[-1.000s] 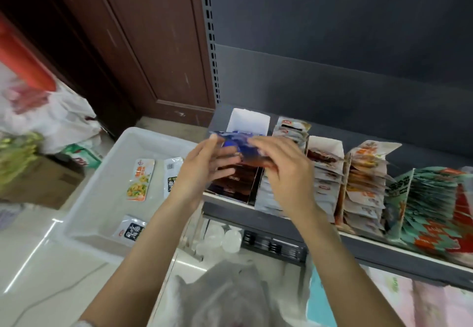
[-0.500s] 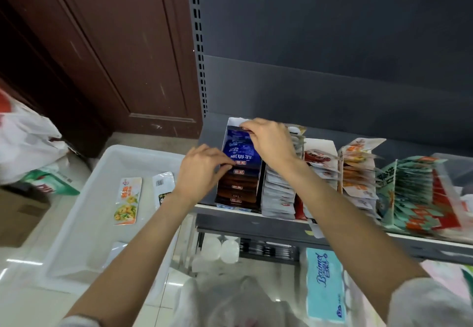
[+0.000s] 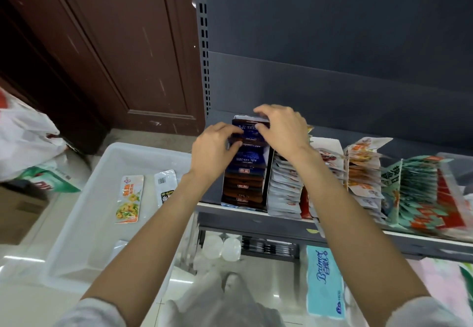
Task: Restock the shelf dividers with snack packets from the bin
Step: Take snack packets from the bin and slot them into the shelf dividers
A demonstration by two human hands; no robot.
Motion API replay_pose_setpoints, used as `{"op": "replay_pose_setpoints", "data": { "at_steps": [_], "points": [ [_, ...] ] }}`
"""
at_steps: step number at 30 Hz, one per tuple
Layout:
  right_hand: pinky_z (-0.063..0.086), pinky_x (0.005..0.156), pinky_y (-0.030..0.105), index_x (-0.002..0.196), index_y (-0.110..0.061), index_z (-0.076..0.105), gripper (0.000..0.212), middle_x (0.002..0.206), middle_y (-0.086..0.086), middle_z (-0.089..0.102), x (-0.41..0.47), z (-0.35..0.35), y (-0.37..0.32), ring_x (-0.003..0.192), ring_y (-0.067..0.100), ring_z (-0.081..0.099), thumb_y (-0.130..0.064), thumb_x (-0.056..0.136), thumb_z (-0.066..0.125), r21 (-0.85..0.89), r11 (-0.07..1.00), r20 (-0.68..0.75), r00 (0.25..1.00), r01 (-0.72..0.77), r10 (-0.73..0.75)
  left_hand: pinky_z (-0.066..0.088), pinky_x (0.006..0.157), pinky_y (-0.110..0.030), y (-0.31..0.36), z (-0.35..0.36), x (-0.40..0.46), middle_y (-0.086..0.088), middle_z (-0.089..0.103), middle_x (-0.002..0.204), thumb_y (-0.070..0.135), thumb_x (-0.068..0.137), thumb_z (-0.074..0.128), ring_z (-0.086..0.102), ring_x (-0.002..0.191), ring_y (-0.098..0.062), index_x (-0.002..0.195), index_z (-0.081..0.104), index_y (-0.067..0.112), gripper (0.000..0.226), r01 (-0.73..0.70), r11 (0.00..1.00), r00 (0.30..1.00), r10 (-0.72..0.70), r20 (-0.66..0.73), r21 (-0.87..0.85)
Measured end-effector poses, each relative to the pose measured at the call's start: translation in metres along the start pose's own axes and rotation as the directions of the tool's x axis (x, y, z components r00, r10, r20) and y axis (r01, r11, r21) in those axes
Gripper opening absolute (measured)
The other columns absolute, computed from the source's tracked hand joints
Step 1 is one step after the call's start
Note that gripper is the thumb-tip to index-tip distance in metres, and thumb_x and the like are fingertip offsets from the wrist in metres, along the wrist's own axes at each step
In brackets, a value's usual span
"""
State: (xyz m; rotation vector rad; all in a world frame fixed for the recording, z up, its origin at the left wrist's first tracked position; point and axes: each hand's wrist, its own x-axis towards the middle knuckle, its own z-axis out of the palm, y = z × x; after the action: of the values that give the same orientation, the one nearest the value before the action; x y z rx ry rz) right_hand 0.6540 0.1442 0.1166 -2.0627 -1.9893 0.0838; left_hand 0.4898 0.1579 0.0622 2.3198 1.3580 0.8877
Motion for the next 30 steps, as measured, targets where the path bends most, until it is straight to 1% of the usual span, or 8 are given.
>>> {"op": "replay_pose_setpoints", "data": {
  "at_steps": [4,9,13,15,17,21,25,30],
  "points": [
    [0.052,0.089,0.041,0.122,-0.021,0.061,0.031,0.116,-0.001,0.066,-0.027,-0.012,0.008,0.102,0.016,0.063,-0.016,0.092,0.058,0.265,0.964,-0.167,0.986,0.033,0.012,0.05,0.073,-0.026,0.005,-0.011,-0.011,0.004,0.064,0.108,0.023,0.082,0.071,0.06,0.09,-0.008,0.114,0.064,0.023,0.033,0.173,0.976,0.985,-0.172,0.015,-0.132],
    [0.052,0.082,0.017,0.117,-0.013,0.064,0.026,0.103,-0.004,0.07,-0.084,-0.012,-0.029,0.093,0.003,0.063,-0.009,0.092,0.056,0.495,0.851,-0.34,0.94,0.173,0.007,0.044,0.071,-0.01,0.011,-0.043,-0.047,0.016,0.065,0.093,0.022,0.09,0.062,0.059,0.084,0.002,0.107,0.059,0.025,0.018,0.266,0.87,0.92,-0.357,-0.159,-0.415],
    [0.056,0.071,0.02,0.115,-0.017,0.064,0.026,0.095,-0.006,0.072,-0.12,0.011,-0.086,0.083,0.002,0.066,-0.02,0.094,0.048,0.628,0.746,-0.235,0.968,0.223,-0.091,0.039,0.065,-0.009,-0.018,-0.074,-0.099,0.014,0.057,0.074,0.02,0.09,0.054,0.054,0.072,0.001,0.095,0.055,0.02,0.005,0.308,0.818,0.789,-0.505,-0.35,-0.486],
    [0.057,0.068,0.029,0.115,-0.02,0.063,0.025,0.096,-0.007,0.071,-0.128,0.037,-0.112,0.081,0.006,0.066,-0.02,0.094,0.048,0.644,0.739,-0.099,0.979,0.198,-0.176,0.039,0.06,-0.009,-0.049,-0.085,-0.129,0.014,0.057,0.07,0.02,0.089,0.055,0.052,0.067,0.001,0.093,0.055,0.019,0.004,0.398,0.784,0.74,-0.581,-0.339,-0.477],
    [0.055,0.074,0.036,0.118,-0.022,0.061,0.028,0.106,-0.006,0.068,-0.13,0.069,-0.137,0.089,0.011,0.065,-0.015,0.094,0.049,0.625,0.773,0.115,0.965,0.113,-0.234,0.04,0.06,-0.01,-0.088,-0.094,-0.159,0.012,0.059,0.07,0.02,0.087,0.059,0.054,0.066,0.0,0.092,0.056,0.021,0.005,0.525,0.755,0.739,-0.633,-0.228,-0.393],
    [0.043,0.096,0.034,0.132,-0.02,0.05,0.038,0.133,-0.001,0.052,-0.123,0.136,-0.176,0.118,0.019,0.051,-0.012,0.094,0.045,0.431,0.901,0.441,0.862,0.04,-0.25,0.043,0.08,-0.025,-0.174,-0.09,-0.214,0.003,0.066,0.1,0.02,0.082,0.071,0.061,0.094,-0.017,0.104,0.063,0.021,0.024,0.654,0.749,0.723,-0.66,0.204,0.109],
    [0.042,0.094,0.037,0.137,-0.014,0.042,0.044,0.138,0.006,0.042,-0.104,0.194,-0.208,0.122,0.027,0.043,-0.013,0.094,0.046,0.172,0.984,0.58,0.804,0.041,-0.134,0.036,0.1,-0.031,-0.223,-0.065,-0.233,0.0,0.052,0.131,0.035,0.084,0.066,0.046,0.12,-0.022,0.132,0.049,0.024,0.052,0.399,0.833,0.619,-0.553,0.558,0.383],
    [0.023,0.109,0.048,0.133,-0.015,0.044,0.048,0.138,0.013,0.042,-0.094,0.216,-0.225,0.131,0.035,0.032,-0.017,0.087,0.057,-0.315,0.913,0.71,0.703,0.26,0.044,0.028,0.104,-0.032,-0.249,-0.029,-0.234,0.001,0.04,0.137,0.042,0.078,0.066,0.035,0.128,-0.02,0.136,0.04,0.028,0.065,0.106,0.924,0.542,-0.364,0.758,0.367]
  ]
}}
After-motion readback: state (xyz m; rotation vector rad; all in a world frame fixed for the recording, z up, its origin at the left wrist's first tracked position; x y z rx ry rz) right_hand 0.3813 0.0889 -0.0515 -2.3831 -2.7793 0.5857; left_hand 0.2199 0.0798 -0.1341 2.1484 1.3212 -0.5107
